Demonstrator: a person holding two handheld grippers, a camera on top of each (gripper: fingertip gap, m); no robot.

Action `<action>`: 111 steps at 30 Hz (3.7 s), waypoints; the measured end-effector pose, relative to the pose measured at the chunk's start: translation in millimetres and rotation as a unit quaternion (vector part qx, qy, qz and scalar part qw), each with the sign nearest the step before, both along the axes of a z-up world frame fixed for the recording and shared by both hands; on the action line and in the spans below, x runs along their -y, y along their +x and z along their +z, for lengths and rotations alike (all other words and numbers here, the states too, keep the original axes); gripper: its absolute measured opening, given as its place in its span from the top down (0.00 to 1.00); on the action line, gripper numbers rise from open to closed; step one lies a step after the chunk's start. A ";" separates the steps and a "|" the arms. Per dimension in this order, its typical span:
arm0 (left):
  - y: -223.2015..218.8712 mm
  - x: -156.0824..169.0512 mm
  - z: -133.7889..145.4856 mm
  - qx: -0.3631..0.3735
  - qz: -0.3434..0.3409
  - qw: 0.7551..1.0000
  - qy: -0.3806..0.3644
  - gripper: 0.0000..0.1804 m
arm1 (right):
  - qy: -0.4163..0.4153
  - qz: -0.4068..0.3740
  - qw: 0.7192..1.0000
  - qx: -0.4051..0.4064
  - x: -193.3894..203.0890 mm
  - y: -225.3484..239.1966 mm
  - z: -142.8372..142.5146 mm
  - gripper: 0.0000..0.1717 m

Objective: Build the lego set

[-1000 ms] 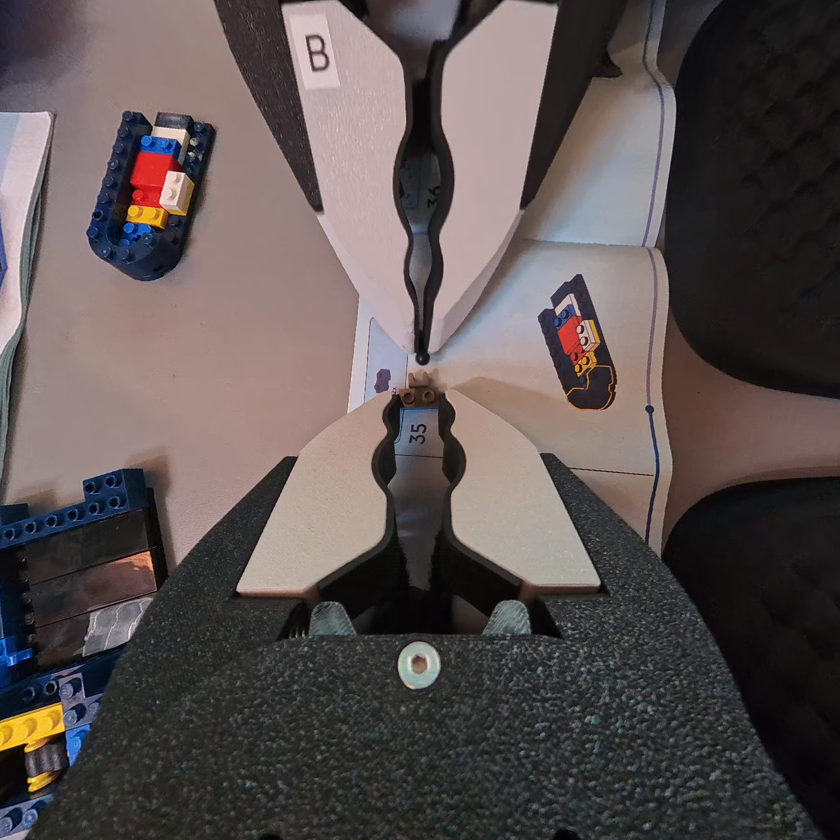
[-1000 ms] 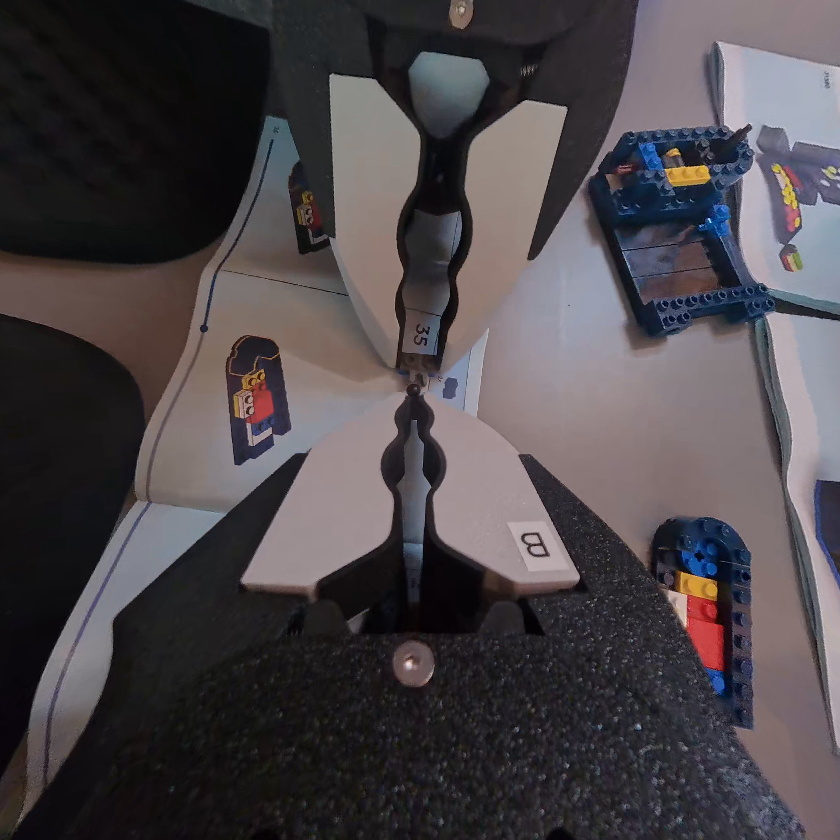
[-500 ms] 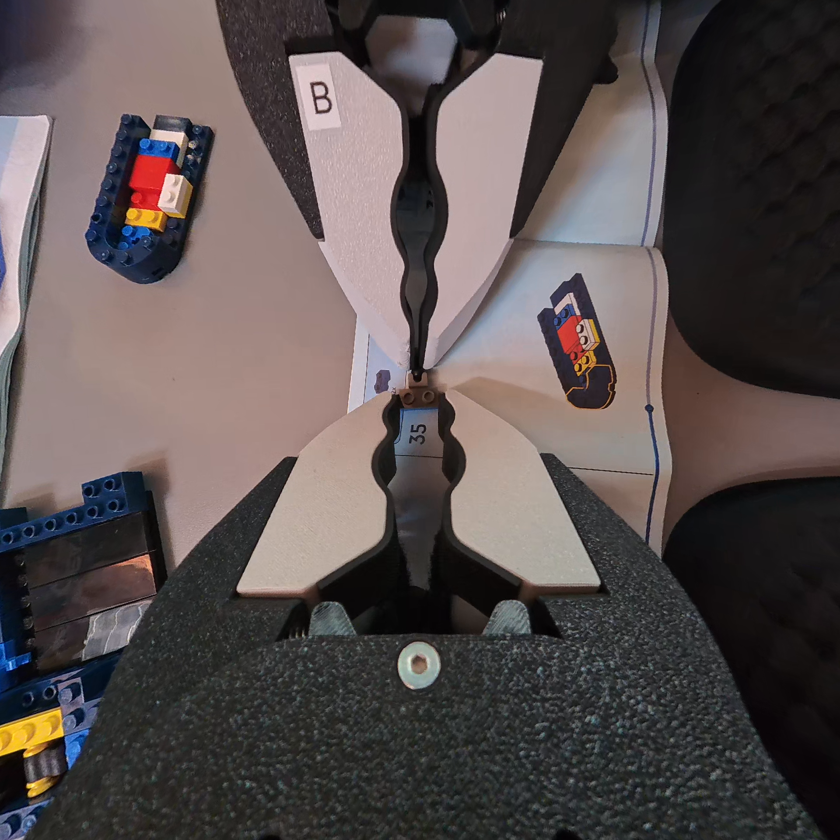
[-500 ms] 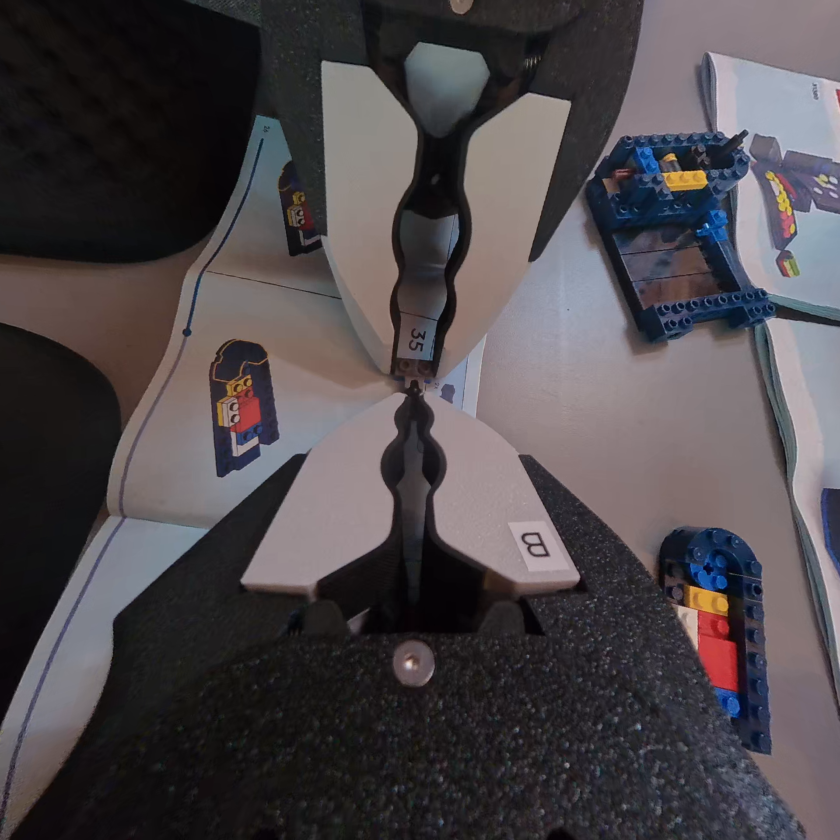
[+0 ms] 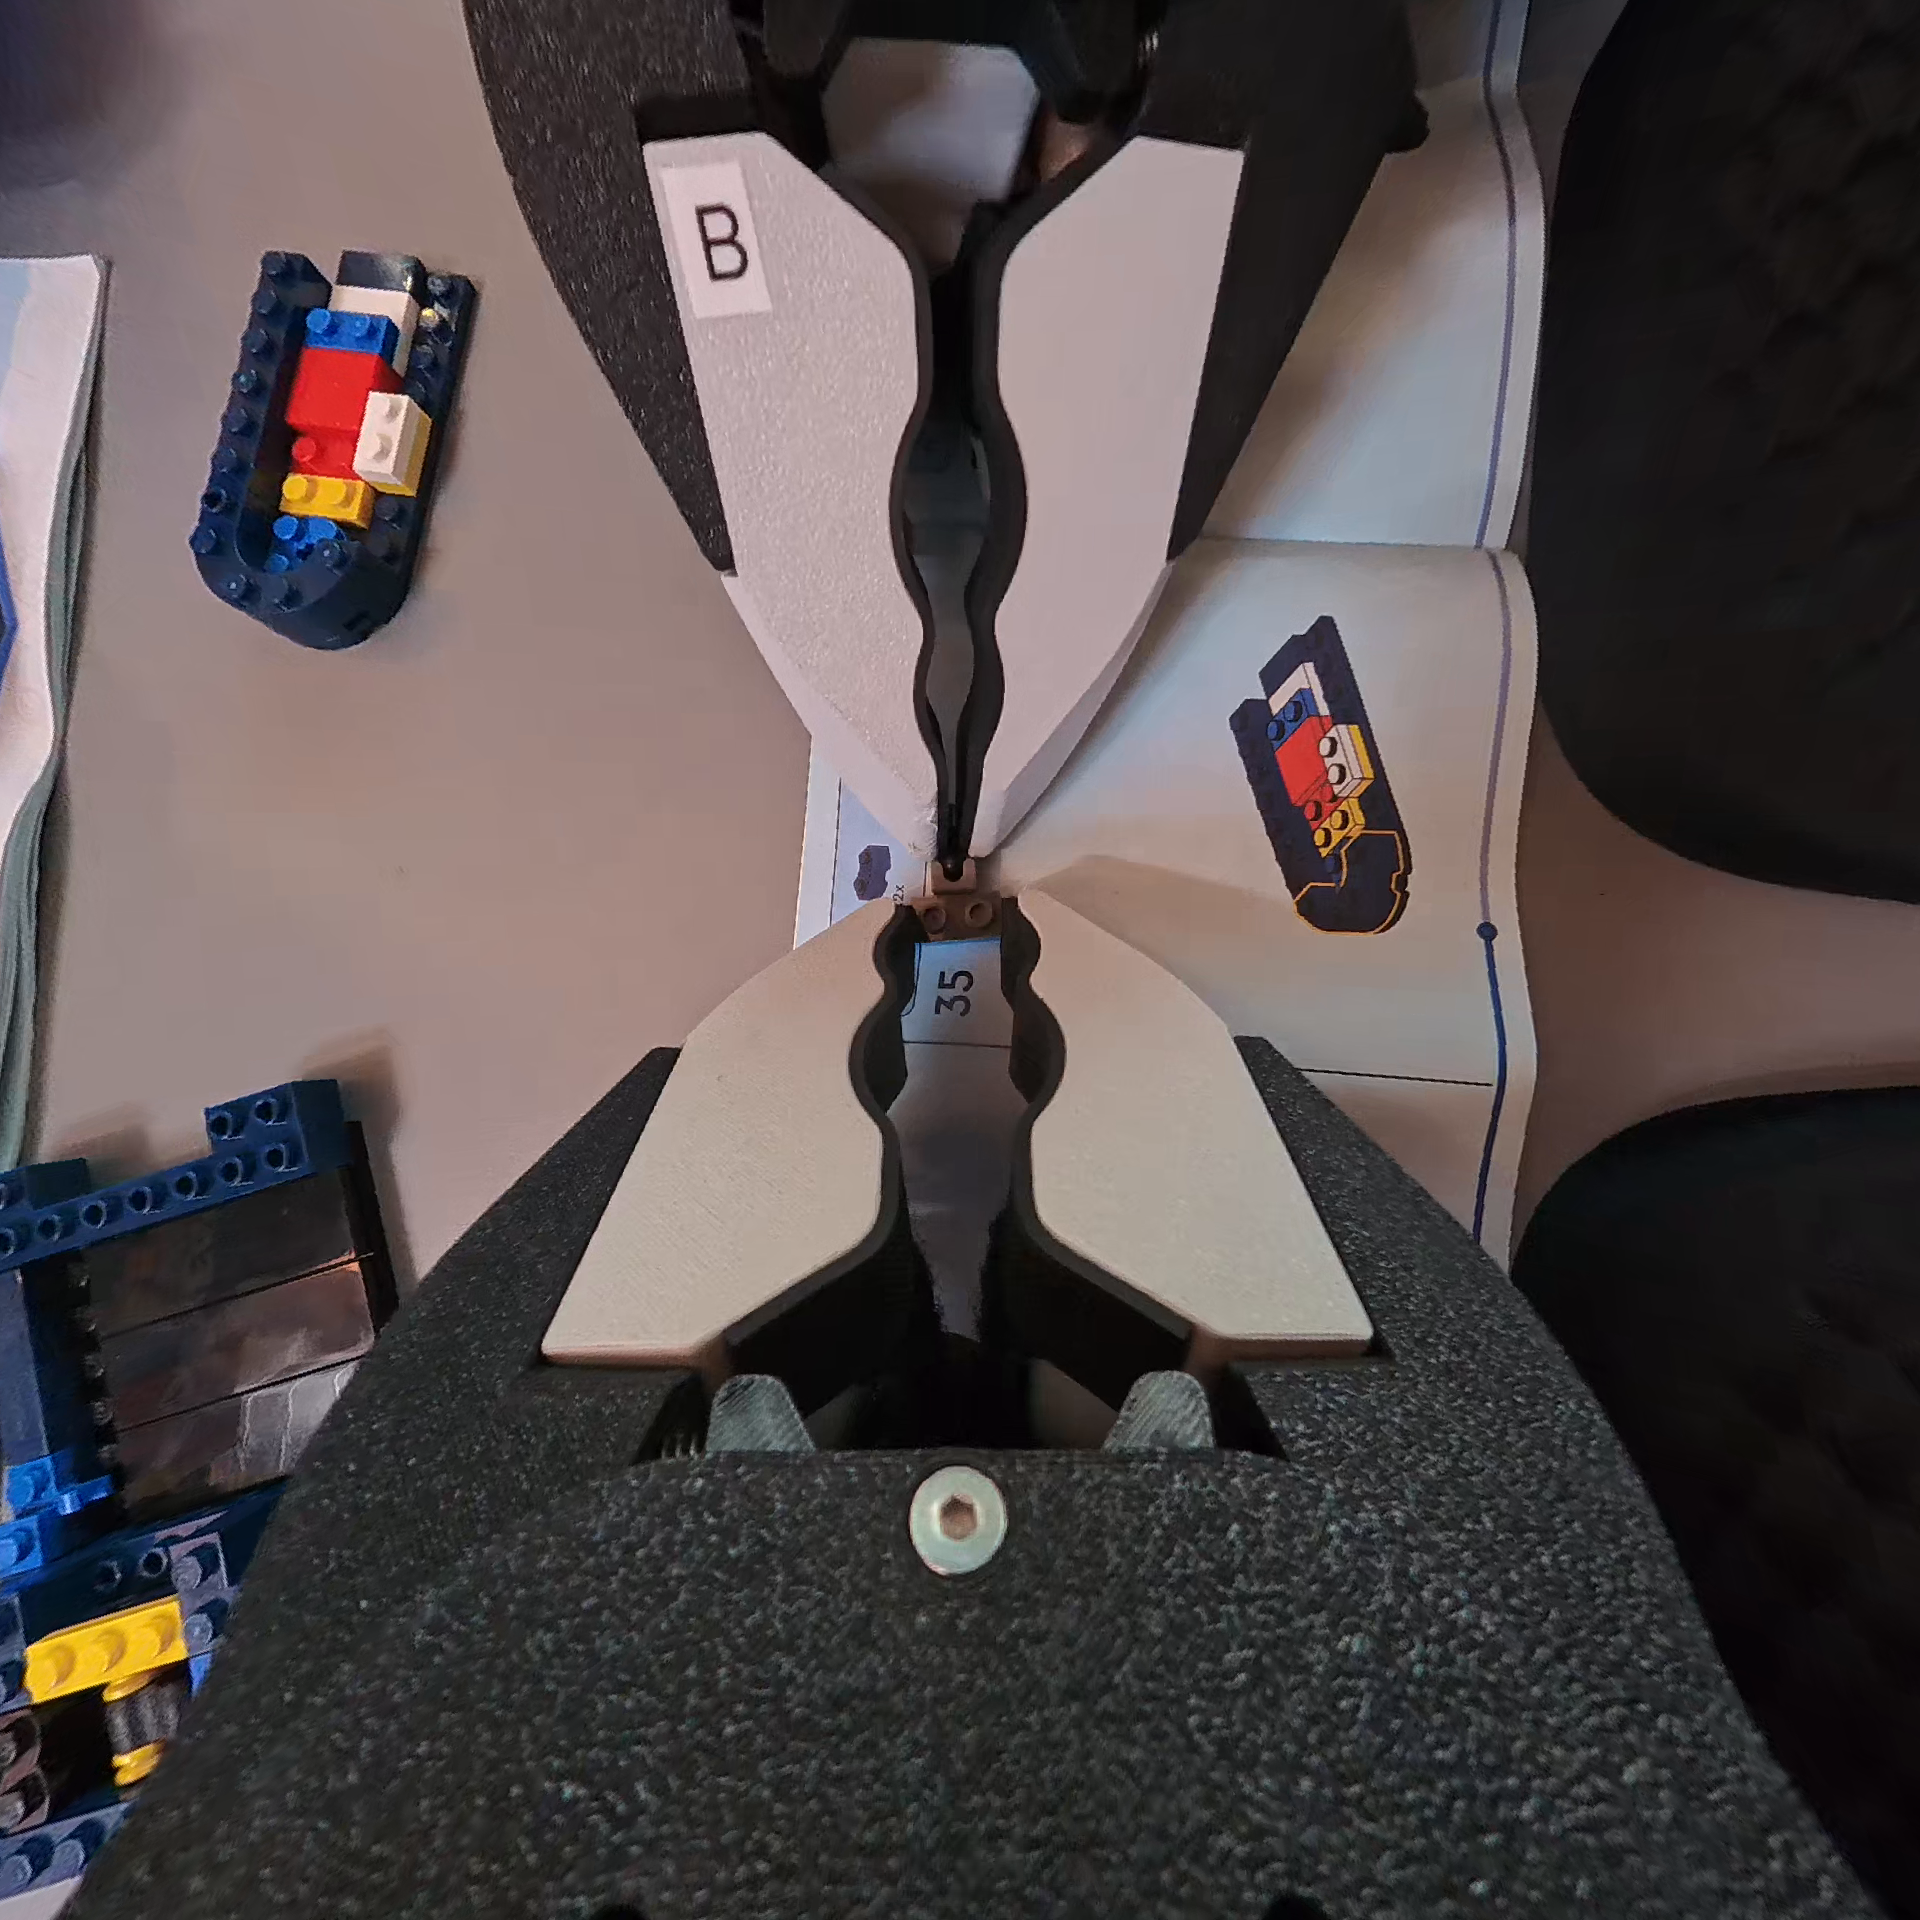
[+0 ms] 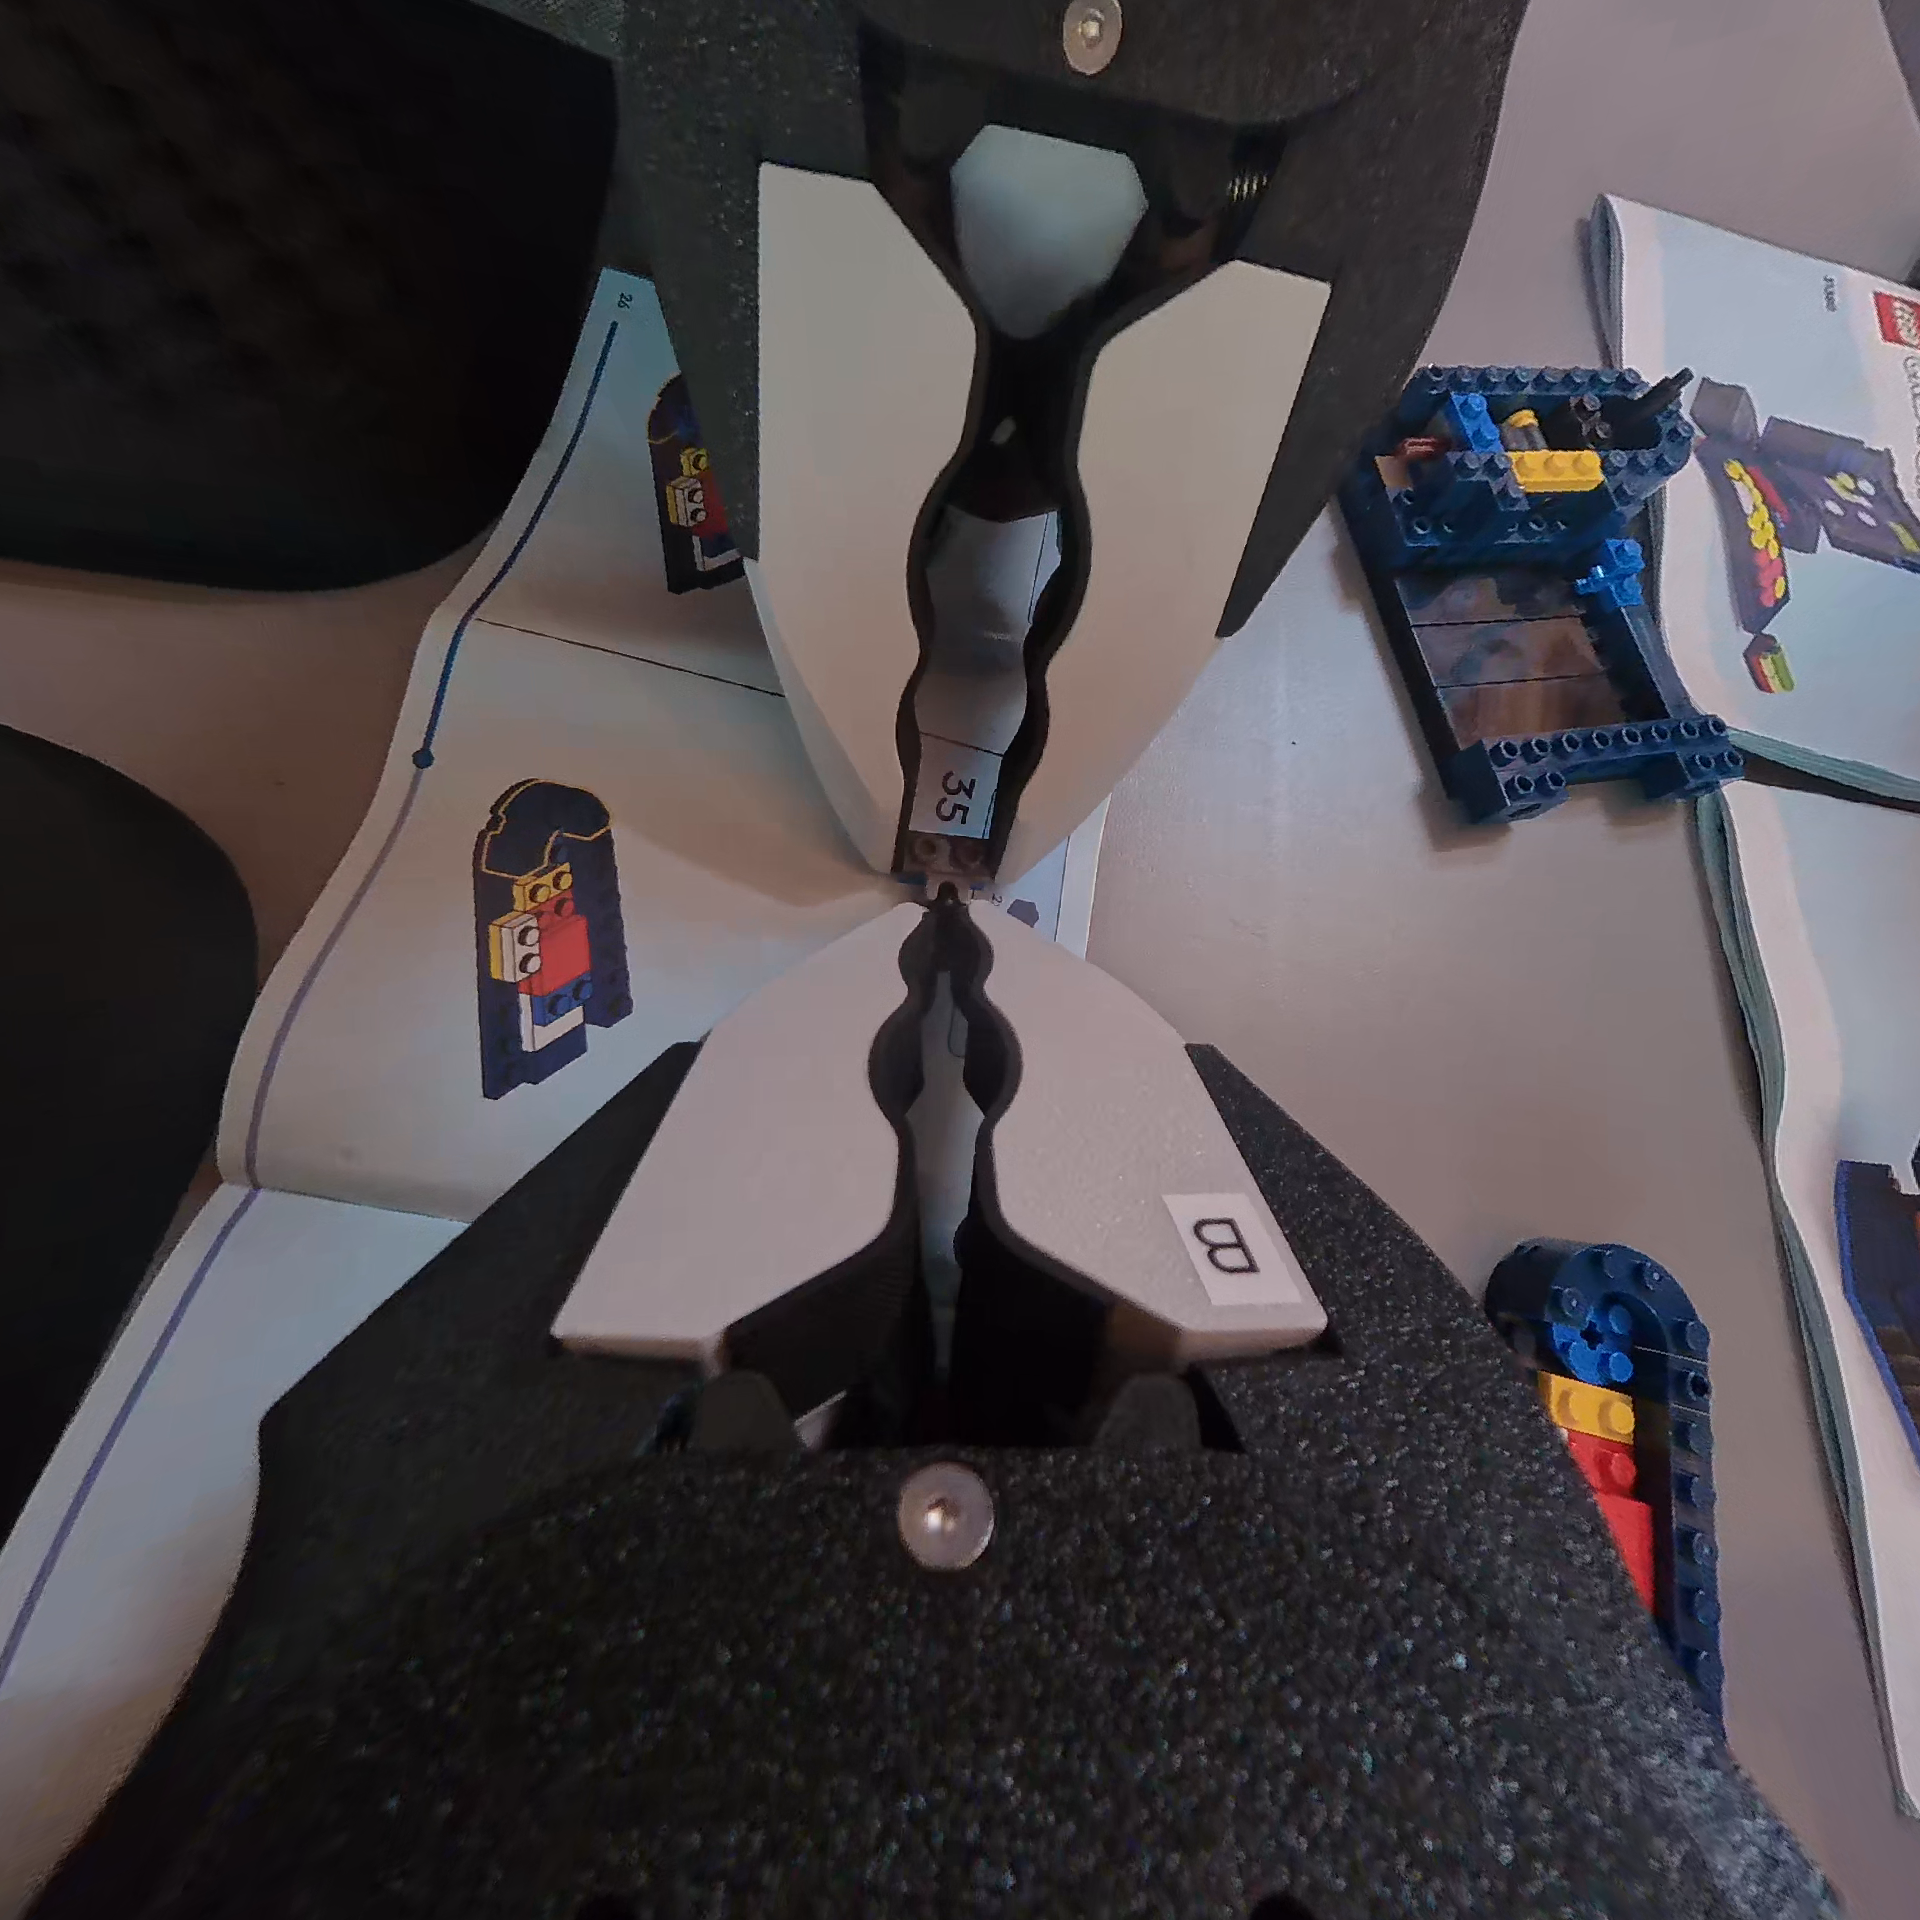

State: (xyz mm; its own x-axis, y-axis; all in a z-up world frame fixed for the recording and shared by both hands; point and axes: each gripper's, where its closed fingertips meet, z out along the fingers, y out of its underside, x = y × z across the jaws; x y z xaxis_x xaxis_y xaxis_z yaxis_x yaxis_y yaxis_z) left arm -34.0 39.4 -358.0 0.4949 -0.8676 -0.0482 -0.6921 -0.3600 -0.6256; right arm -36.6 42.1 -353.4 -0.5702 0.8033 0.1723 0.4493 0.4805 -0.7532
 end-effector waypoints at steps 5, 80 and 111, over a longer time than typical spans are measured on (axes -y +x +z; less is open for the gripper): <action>-0.1 0.1 0.1 -0.006 0.001 1.000 0.000 0.91 | -0.019 -0.005 1.000 0.013 1.0 -1.3 0.1 0.99; -0.7 0.3 -0.7 -0.089 0.004 0.996 -0.017 0.92 | 0.026 0.002 1.000 -0.017 1.8 -3.0 0.1 0.99; -1.2 0.6 -2.0 -0.158 0.055 0.983 -0.079 0.91 | -0.071 -0.043 0.995 0.051 -4.2 8.6 -3.3 1.00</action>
